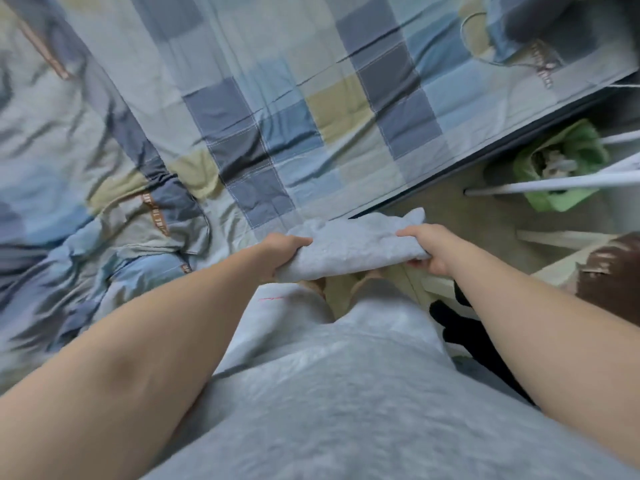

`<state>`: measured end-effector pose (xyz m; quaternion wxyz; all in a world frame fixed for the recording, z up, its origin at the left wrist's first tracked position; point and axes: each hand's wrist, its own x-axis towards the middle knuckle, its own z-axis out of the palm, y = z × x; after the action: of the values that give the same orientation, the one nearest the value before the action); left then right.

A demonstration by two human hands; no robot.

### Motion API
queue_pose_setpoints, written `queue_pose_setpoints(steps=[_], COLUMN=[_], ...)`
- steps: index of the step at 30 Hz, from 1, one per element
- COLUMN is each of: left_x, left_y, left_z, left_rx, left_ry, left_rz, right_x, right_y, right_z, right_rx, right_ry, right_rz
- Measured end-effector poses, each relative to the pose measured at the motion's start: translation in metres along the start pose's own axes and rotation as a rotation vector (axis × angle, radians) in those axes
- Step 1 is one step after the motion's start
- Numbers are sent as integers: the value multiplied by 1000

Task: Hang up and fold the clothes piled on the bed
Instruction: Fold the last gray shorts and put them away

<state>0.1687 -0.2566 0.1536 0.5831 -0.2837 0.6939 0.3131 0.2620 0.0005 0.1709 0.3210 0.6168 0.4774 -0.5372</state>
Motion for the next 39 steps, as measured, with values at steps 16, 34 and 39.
queue_pose_setpoints(steps=[16, 34, 39], left_x=[-160, -405, -441], left_y=[90, -8, -72], left_z=[69, 389, 498], left_rx=[282, 532, 752], left_ry=[-90, -486, -692], left_rz=[538, 1237, 1246], right_x=[-190, -353, -375], right_y=[84, 415, 532], right_z=[-121, -328, -346], right_rx=[718, 1294, 1559], right_ry=[198, 420, 537], right_rz=[-428, -917, -870])
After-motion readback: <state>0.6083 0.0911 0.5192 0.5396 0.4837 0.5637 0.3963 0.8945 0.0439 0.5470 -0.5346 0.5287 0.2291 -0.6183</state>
